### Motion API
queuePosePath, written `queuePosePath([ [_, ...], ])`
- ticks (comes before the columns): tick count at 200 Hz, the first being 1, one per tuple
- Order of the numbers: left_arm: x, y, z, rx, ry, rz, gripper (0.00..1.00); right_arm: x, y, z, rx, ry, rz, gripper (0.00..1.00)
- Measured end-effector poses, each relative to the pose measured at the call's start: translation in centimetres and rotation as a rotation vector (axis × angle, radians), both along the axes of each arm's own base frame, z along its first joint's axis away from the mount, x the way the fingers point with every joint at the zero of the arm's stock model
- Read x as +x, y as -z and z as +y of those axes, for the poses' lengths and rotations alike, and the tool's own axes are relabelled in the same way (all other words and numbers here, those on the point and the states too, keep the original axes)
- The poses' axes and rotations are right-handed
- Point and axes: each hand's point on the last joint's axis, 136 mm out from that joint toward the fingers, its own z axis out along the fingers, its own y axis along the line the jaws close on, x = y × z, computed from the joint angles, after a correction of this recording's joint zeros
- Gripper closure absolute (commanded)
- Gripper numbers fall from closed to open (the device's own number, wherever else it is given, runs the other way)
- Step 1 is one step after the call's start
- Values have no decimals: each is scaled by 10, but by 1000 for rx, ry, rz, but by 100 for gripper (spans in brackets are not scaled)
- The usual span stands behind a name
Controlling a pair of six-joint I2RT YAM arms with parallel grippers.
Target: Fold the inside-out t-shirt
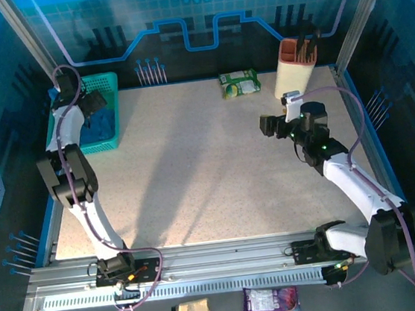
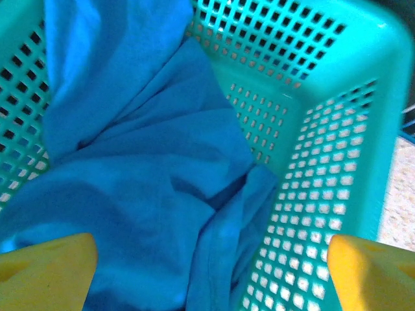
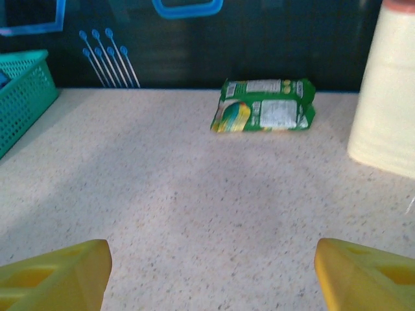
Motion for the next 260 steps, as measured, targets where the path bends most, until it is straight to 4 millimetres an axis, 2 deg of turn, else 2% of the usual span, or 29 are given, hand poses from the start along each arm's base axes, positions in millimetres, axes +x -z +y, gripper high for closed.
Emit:
queuePosePath([
  [19,18,15,6,-20,-9,41,11,-4,6,6,-1,-15,28,17],
  [57,31,41,12,-67,-31,106,15,-9,13,11,-9,-29,60,17],
  [89,32,61,24,-118,-60,142,19,-13,15,11,-11,-28,79,17],
  [122,20,80,34,-150,-85,196,26,-19,6,9,0,-23,59,16],
  [133,18,86,36,-157,-88,209,33,-21,3,9,4,-22,50,16],
  [146,17,92,36,-165,-88,220,48,-22,1,8,5,-22,45,16],
  [167,17,98,35,-184,-91,223,83,-23,3,7,1,-16,51,16],
  [182,18,98,33,-199,-84,216,100,-25,3,6,-1,-15,57,17],
  [207,25,90,29,-226,-68,177,100,-28,-5,6,5,-16,38,17],
  [223,27,73,23,-243,-50,135,100,-29,-13,6,14,-15,23,17],
  [241,28,30,16,-240,-21,61,100,-28,-20,8,25,-17,13,17],
  [260,30,-42,1,-217,31,-79,100,-28,-27,9,33,-22,1,17],
])
